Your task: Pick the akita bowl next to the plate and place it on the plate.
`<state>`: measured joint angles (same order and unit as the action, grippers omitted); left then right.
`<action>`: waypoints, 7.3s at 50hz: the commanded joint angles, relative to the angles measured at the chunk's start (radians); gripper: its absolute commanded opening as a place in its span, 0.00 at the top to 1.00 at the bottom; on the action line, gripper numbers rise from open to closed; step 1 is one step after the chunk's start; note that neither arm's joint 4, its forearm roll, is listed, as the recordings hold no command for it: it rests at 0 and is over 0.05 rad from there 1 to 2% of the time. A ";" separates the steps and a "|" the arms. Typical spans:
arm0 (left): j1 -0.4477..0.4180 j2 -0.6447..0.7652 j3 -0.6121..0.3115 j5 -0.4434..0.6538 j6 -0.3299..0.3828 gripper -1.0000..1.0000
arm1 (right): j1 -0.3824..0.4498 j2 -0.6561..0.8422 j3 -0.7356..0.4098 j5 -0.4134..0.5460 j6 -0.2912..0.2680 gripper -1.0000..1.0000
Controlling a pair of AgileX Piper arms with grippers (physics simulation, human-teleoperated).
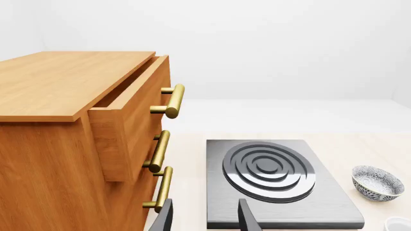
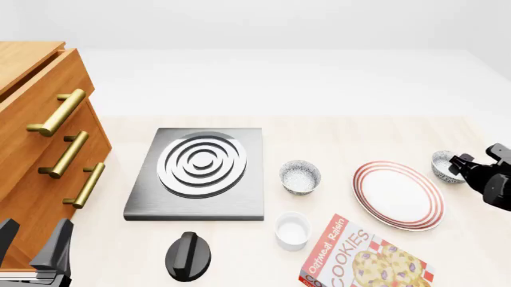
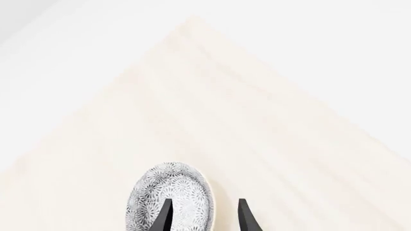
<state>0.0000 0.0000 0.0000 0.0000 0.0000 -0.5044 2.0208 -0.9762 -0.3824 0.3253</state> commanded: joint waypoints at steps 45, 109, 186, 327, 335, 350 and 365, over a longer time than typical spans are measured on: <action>0.000 0.000 0.000 0.000 0.000 0.00 | 0.009 0.051 -0.002 -0.021 -0.054 1.00; 0.000 0.000 0.000 0.000 0.000 0.00 | 0.051 -0.181 0.031 0.095 0.040 1.00; 0.000 0.000 0.000 0.000 0.000 0.00 | 0.197 -0.409 0.252 0.084 0.090 1.00; 0.000 0.000 0.000 0.000 0.000 0.00 | 0.304 -0.292 0.386 -0.060 0.034 0.00; 0.000 0.000 0.000 0.000 0.000 0.00 | 0.285 -0.360 0.369 -0.004 0.073 0.00; 0.000 0.000 0.000 0.000 0.000 0.00 | 0.292 -0.597 0.449 0.021 0.077 0.00; 0.000 0.000 0.000 0.000 0.000 0.00 | 0.286 -0.967 0.550 0.077 0.036 0.00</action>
<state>0.0000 0.0000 0.0000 0.0000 0.0000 -0.2057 1.2815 -0.4901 -0.3319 0.3895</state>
